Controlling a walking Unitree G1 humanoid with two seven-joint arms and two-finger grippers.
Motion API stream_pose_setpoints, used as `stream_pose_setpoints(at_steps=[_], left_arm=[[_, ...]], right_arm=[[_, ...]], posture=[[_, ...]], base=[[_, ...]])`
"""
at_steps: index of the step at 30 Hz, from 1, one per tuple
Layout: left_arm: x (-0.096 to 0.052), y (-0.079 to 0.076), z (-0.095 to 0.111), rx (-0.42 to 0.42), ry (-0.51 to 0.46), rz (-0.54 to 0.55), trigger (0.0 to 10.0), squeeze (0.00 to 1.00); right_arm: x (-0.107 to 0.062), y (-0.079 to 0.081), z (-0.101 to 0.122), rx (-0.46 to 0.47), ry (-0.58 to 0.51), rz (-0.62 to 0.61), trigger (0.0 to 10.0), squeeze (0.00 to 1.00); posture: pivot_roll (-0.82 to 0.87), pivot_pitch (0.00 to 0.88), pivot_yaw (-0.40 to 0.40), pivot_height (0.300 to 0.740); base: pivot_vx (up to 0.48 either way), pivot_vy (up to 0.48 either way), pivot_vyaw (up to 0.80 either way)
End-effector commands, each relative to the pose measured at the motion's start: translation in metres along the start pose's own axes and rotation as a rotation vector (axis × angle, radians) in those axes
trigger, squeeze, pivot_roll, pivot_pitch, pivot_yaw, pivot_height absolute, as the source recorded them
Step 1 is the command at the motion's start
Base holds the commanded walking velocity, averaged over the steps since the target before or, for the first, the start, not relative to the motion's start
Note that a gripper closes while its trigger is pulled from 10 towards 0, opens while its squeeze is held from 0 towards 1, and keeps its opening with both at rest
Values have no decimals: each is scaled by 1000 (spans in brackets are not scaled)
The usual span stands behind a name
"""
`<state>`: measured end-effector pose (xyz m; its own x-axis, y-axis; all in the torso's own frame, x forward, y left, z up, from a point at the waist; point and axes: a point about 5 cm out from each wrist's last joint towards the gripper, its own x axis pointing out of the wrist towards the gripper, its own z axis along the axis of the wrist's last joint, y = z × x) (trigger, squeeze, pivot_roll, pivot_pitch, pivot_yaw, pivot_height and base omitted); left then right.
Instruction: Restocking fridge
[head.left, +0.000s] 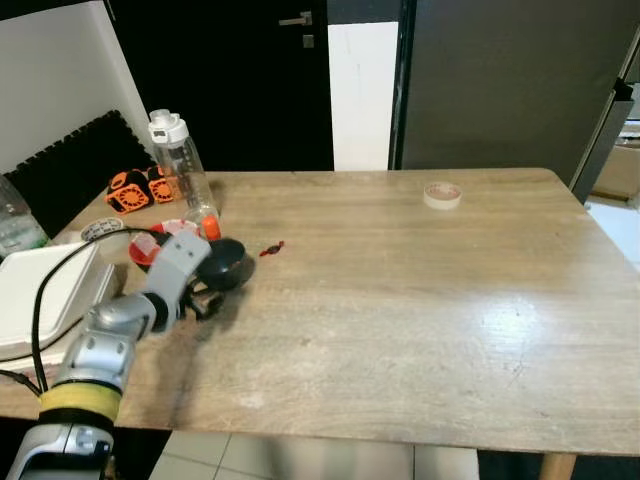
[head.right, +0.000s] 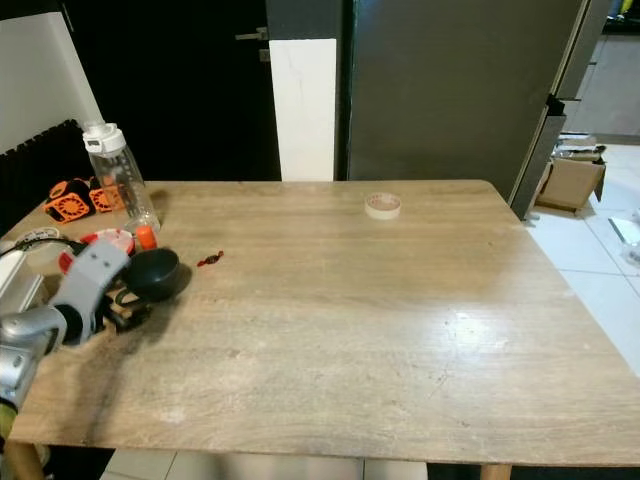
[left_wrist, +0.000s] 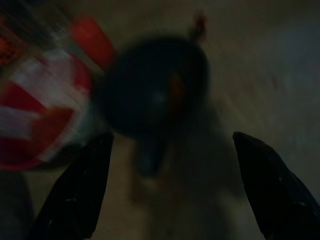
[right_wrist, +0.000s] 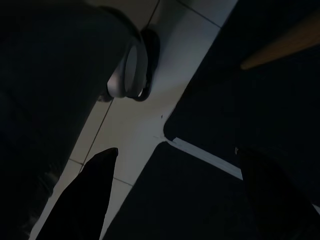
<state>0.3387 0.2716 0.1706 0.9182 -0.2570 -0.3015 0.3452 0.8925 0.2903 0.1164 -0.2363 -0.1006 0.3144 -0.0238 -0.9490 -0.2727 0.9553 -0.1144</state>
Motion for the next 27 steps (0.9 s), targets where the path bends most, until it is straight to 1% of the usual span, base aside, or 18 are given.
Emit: stream_pose_setpoints(at_steps=[1,2,3,4,6,7,8,10,13,17,18,19,22,23,24,25,27], left_arm=[[2,-2,4,-57,-77,15,10000,0],[2,-2,4,-57,-77,15,10000,0],[2,-1,7,-78,-113,27,10000,0],[2,-1,7,-78,-113,27,10000,0],[1,2,9,-120,-179,56,10000,0],[0,4,7,-135,-196,68,10000,0],[0,4,7,-135,-196,68,10000,0],[-1,6,-1,-173,-217,70,10000,0],[-3,9,-12,-203,-220,76,10000,0],[-5,13,-16,-228,-241,75,10000,0],[-9,19,-19,-231,-252,85,10000,0],[-9,19,-19,-231,-252,85,10000,0],[-16,28,-14,-276,-336,66,10000,0],[-16,28,-14,-276,-336,66,10000,0],[-17,30,-13,-283,-356,56,10000,0],[-17,29,-14,-272,-348,18,10000,0],[-17,27,-14,-265,-340,-7,10000,0]], right_arm=[[0,1,-4,-9,12,8,10000,0],[0,1,-4,-9,12,8,10000,0],[0,1,-5,-10,15,8,10000,0],[0,1,-5,-10,15,8,10000,0],[-1,1,-8,-12,22,9,10000,0],[-1,0,-10,-14,27,10,10000,0],[-1,0,-10,-14,27,10,10000,0],[-2,0,-13,-16,35,11,10000,0],[-2,0,-18,-16,42,12,10000,0],[-3,0,-22,-17,47,14,10000,0],[-4,0,-25,-20,51,15,10000,0],[-4,0,-25,-20,51,15,10000,0],[-5,-1,-29,-24,52,15,10000,0],[-5,-1,-29,-24,52,15,10000,0],[-5,-1,-30,-29,53,15,10000,0],[-5,-2,-32,-31,53,14,10000,0],[-6,-2,-33,-31,53,13,10000,0]], posture=[[-62,89,44,740],[-62,89,44,740],[-65,95,44,740],[-65,95,44,740],[-69,122,37,740],[-72,131,36,740],[-72,131,36,740],[-73,143,35,740],[-79,171,32,740],[-81,191,30,740],[-83,200,28,740],[-83,200,28,740],[-87,220,24,740],[-87,220,24,740],[-88,222,23,740],[-89,229,22,740],[-91,233,21,740]], base=[[0,0,0],[0,0,0],[0,0,0],[0,0,0],[0,0,0],[0,0,0],[0,0,0],[0,0,0],[0,0,0],[0,0,0],[0,0,0],[0,0,0],[0,0,0],[0,0,0],[0,0,0],[0,0,0],[0,0,0]])
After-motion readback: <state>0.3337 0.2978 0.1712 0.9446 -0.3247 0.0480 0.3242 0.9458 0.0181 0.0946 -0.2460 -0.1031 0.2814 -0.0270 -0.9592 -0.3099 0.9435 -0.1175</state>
